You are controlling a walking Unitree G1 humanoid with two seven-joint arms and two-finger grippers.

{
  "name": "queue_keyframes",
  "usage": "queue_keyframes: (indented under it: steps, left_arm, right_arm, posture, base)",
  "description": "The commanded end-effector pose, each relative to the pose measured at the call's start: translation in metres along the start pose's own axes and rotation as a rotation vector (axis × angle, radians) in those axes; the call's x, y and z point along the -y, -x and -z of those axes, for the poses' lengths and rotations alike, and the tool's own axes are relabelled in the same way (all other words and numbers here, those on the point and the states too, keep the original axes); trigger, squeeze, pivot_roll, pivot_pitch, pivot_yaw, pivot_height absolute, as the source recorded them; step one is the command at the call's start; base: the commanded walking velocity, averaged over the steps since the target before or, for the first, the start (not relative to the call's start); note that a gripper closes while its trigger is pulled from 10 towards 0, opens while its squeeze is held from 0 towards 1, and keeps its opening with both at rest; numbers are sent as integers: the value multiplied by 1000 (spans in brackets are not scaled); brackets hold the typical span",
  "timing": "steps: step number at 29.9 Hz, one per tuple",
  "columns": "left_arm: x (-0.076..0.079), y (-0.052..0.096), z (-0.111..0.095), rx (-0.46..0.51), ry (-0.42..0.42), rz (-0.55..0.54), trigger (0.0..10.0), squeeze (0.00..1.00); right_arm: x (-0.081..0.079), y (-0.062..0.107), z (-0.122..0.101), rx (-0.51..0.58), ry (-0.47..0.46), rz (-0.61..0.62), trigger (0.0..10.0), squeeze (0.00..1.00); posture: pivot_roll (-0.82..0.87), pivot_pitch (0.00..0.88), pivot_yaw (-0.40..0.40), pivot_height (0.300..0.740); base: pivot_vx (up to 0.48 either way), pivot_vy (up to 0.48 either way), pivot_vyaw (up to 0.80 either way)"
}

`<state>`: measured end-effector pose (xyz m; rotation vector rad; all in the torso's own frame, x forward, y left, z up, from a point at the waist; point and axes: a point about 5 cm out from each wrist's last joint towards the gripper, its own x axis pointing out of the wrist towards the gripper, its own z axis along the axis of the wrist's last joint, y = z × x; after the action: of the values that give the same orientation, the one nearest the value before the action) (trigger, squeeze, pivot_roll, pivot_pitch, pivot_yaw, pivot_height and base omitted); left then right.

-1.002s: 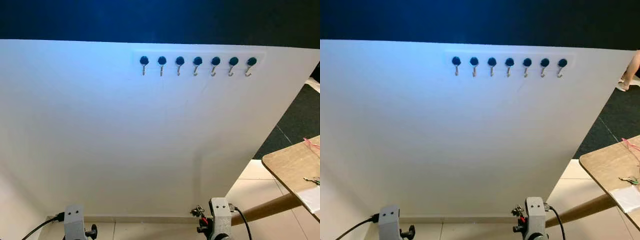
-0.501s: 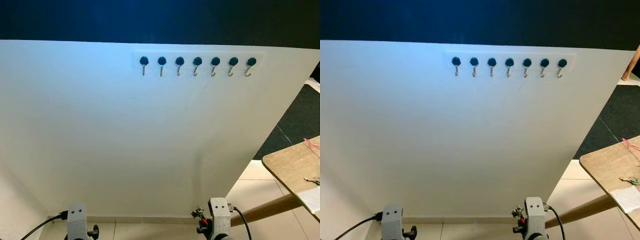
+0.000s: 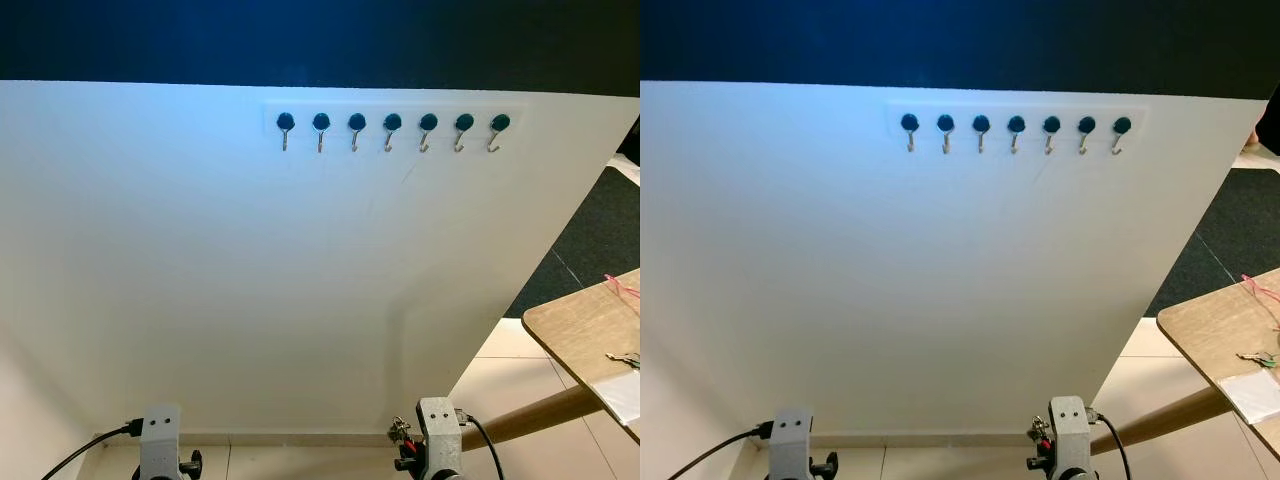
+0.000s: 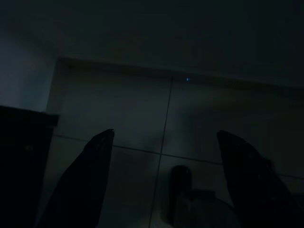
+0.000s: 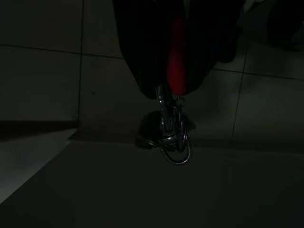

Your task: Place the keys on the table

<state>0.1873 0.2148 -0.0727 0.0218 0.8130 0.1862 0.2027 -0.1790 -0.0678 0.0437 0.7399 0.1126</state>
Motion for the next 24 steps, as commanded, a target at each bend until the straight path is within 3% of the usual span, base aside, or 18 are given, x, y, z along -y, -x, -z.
queue_keyframes:
  steps: [1, 24]
  left_arm:
    - [1, 1, 5, -10, -32, 15, 10000, 0]
    - [4, 2, 9, -21, -35, 22, 10000, 0]
  right_arm:
    - [2, 2, 6, -22, -11, 11, 10000, 0]
    - [2, 1, 6, -40, -4, 9, 10000, 0]
  posture:
    - [0, 40, -5, 740]
    - [-6, 48, -15, 740]
  base:
    - [0, 0, 0]
    - [0, 0, 0]
